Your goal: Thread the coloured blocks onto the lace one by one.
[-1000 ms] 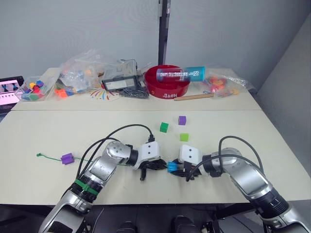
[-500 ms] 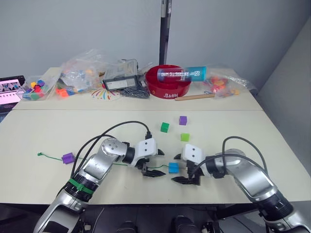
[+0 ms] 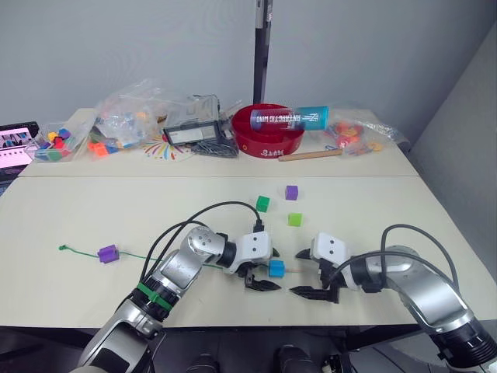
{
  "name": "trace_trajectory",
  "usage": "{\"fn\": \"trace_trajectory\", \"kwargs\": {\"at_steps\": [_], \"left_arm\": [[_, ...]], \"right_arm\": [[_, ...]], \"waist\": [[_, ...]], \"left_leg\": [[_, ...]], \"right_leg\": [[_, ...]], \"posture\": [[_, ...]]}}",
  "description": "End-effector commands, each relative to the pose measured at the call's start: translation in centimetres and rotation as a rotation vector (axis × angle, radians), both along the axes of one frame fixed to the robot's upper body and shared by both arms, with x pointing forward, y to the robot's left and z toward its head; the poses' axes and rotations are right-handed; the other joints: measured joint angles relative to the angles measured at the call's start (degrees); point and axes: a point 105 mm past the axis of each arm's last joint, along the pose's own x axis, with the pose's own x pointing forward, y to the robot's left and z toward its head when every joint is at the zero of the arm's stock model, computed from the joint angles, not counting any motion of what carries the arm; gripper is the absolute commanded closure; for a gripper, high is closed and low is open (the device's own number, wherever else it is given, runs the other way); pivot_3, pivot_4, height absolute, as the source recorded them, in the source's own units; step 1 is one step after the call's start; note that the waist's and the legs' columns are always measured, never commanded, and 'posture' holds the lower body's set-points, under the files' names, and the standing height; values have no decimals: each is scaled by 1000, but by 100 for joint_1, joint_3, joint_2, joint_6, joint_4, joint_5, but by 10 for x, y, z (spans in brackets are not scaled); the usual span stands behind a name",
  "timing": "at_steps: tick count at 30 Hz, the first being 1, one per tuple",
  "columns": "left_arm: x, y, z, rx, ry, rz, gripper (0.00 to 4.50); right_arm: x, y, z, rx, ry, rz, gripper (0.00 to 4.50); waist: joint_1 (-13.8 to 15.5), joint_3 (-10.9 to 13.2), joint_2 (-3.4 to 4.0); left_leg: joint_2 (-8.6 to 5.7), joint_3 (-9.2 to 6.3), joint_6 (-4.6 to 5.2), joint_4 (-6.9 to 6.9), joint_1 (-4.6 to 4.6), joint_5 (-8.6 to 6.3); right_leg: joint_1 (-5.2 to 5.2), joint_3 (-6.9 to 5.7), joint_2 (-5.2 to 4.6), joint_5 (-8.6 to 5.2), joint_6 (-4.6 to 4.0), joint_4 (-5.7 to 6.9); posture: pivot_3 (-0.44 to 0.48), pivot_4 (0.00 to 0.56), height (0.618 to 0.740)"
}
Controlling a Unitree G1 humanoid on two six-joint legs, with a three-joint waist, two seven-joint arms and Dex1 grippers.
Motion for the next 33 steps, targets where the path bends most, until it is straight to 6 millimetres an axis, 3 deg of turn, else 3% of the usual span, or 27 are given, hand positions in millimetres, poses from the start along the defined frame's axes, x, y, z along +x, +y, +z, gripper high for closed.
{"fn": "trace_trajectory", "kwargs": {"at_steps": [1,5,8,22,29,33], "left_arm": [[2,-8,11,-24,-40,-17,1536],[3,-10,11,-26,-43,-11,2905],[2,-10,11,-27,-40,-13,3108],[2,-5,10,-9,-43,-20,3108],[1,0,13,-15,-41,-21,3108],[3,25,15,13,-52,20,3108]], "right_arm": [[3,1,5,-8,-39,11,0],[3,0,4,-9,-32,17,0],[2,0,3,-10,-26,23,0],[3,-3,-2,-25,-21,40,4496],[6,-1,0,-25,-35,39,4500],[6,1,2,-22,-42,46,4500]], "waist": [[5,0,0],[0,0,0],[0,0,0],[-7,0,0],[-23,0,0],[-37,0,0]], "left_leg": [[0,0,0,0,0,0],[0,0,0,0,0,0],[1,0,0,0,0,0],[1,0,0,1,1,0],[1,0,0,1,3,0],[2,0,0,1,3,0]], "right_leg": [[0,0,0,0,0,0],[0,0,0,0,0,0],[0,0,1,0,0,0],[1,0,1,0,0,1],[1,0,1,0,0,1],[0,1,2,0,0,3]], "posture": [[0,150,731],[0,150,731],[0,150,731],[0,150,731],[0,150,731],[0,150,731]]}}
